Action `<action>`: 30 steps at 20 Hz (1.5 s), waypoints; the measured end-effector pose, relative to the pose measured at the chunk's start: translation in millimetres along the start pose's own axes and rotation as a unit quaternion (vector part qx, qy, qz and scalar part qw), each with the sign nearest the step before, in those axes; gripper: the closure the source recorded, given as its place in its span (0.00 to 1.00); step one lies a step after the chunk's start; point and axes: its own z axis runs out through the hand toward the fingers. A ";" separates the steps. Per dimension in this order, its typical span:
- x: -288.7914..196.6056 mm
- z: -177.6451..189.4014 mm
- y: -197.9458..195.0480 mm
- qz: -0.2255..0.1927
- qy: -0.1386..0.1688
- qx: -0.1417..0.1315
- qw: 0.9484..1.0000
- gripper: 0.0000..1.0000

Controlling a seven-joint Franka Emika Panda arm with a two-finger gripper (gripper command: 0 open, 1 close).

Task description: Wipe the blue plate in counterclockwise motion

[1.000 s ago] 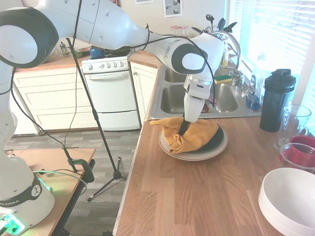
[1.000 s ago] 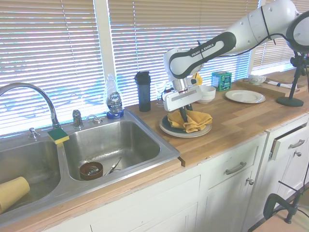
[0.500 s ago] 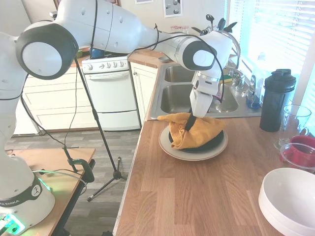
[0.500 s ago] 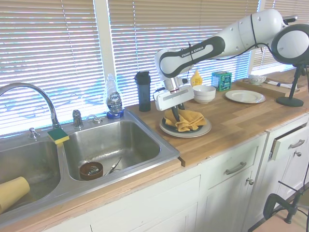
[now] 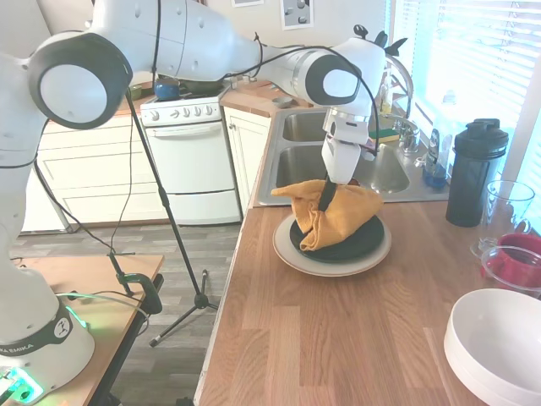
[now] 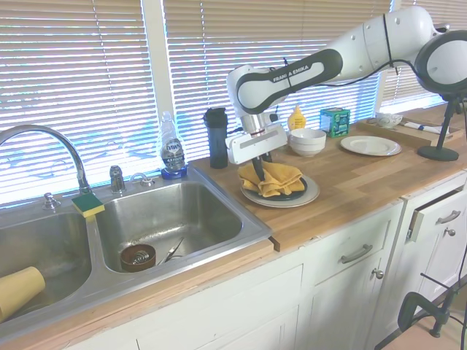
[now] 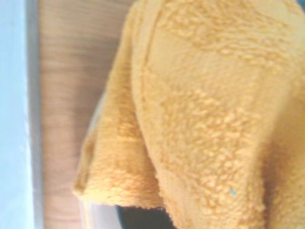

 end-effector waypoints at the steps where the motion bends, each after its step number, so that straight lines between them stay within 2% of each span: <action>1: -2.7 0.9 5.3 -0.002 0.004 0.003 1.000 1.00; 8: -3.4 18.2 60.7 -0.002 0.014 0.015 1.000 1.00; 12: 14.3 41.1 79.7 0.008 0.004 0.007 1.000 1.00; 15: 29.3 44.8 84.0 0.015 -0.007 0.009 1.000 1.00; 23: 46.2 44.3 59.0 0.021 -0.024 -0.008 0.999 1.00; 30: 36.7 35.9 18.5 0.027 -0.019 -0.023 0.999 1.00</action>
